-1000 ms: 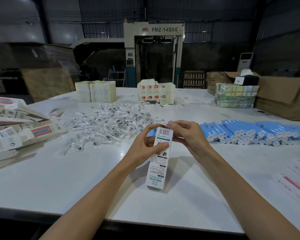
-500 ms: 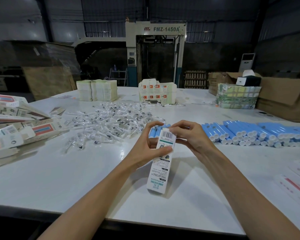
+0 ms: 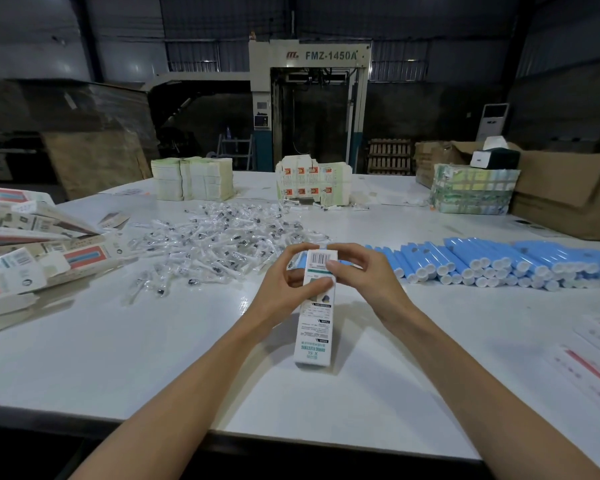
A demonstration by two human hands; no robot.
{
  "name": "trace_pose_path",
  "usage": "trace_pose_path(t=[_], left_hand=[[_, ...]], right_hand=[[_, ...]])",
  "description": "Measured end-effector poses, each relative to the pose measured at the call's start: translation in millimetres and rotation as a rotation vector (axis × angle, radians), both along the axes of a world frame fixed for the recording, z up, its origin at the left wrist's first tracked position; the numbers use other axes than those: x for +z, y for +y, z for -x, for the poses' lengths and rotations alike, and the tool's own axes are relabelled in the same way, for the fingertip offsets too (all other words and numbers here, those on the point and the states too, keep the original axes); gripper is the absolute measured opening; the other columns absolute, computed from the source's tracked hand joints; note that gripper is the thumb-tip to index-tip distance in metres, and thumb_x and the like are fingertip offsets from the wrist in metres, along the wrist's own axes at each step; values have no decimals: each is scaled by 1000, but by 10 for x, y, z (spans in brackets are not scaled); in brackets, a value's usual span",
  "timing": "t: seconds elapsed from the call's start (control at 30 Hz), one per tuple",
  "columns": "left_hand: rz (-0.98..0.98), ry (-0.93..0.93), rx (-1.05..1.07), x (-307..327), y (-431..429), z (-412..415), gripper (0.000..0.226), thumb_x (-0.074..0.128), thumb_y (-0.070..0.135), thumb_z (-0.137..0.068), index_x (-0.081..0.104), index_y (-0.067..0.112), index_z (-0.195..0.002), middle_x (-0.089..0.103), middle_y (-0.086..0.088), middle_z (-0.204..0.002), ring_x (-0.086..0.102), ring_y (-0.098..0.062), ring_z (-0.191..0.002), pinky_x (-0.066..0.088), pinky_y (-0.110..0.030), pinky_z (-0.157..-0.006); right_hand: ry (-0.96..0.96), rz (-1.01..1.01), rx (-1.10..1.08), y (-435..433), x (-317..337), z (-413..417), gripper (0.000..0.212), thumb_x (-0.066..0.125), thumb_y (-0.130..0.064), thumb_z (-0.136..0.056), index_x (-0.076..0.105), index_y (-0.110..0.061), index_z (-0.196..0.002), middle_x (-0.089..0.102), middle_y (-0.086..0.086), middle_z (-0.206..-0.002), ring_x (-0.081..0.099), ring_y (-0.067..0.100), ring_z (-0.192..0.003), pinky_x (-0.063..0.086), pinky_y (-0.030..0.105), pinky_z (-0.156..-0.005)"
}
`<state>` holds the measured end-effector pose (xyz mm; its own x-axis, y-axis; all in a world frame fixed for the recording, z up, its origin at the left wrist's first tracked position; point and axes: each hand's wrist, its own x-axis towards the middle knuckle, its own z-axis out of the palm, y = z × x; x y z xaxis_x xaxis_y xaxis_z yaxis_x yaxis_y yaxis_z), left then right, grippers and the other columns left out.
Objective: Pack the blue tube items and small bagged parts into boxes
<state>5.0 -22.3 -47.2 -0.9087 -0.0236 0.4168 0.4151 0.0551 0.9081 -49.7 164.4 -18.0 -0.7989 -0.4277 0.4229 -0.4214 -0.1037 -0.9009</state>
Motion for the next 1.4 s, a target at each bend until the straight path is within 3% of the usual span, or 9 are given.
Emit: trace_pose_path(t=[0.47,0.6,0.7,0.87,0.97,1.1,1.2,1.3,1.4], left_hand=[[24,-1,7,-73,-24,27,56,91,33,-88,57,35,-132,83,-9,-109,81,-26,-91,63,-29,-72],[-28,2,2,-62,2,40,56,91,32,-88,56,38,-133,82,-9,-110,80,-22,-93,62,-27,-73],[-112,17,12,-40,-6,59,56,88,24,-90,52,38,-130,81,-10,-111,79,-21,-95,61,-26,-77],[-143,0,40,-74,-65,99,58,87,13,-90,48,37,-126,78,-7,-109,76,-26,-102,63,-36,-84],[-118,32,78,-87,-75,96,60,89,14,-87,48,37,-126,79,-5,-107,76,-24,-103,64,-34,-84],[79,72,105,-89,-39,77,65,90,37,-76,43,47,-121,77,-2,-102,77,-13,-92,63,-25,-76],[321,125,152,-156,43,106,79,91,25,-82,35,37,-135,66,3,-116,65,3,-101,54,-20,-82],[513,186,103,-251,102,103,79,83,21,-92,27,29,-147,59,0,-127,60,-6,-113,51,-28,-91],[594,225,96,-281,72,93,70,77,23,-98,27,44,-142,62,2,-123,61,-12,-115,50,-35,-94]], right_hand=[[35,-15,-47,5,-44,26,13,79,-20,-93,83,-21,-105,81,0,-103,78,20,-96,62,29,-86],[0,20,-33,-50,-96,10,26,72,-20,-99,74,-18,-125,77,1,-118,73,19,-112,59,36,-98],[-237,100,39,-100,-106,-31,42,63,-31,-105,57,-23,-146,72,5,-131,69,20,-120,58,35,-97],[-359,-75,182,-131,-167,-152,42,47,-51,-108,63,-25,-137,72,21,-123,71,39,-110,58,45,-93],[-345,-154,206,-83,-66,-220,46,44,-53,-108,60,-25,-141,73,18,-116,73,36,-102,59,52,-94],[-251,-320,168,148,10,-300,44,48,-61,-104,60,-37,-140,76,2,-110,74,24,-96,63,42,-81],[-170,-415,46,354,-43,-392,31,51,-64,-102,58,-56,-131,76,-13,-109,75,12,-97,64,35,-82],[16,-550,-178,595,20,-475,43,46,-63,-104,53,-46,-143,68,-16,-121,67,2,-102,51,24,-84],[138,-625,-415,991,167,-530,50,46,-64,-103,54,-38,-144,65,-13,-110,62,9,-100,45,32,-84]])
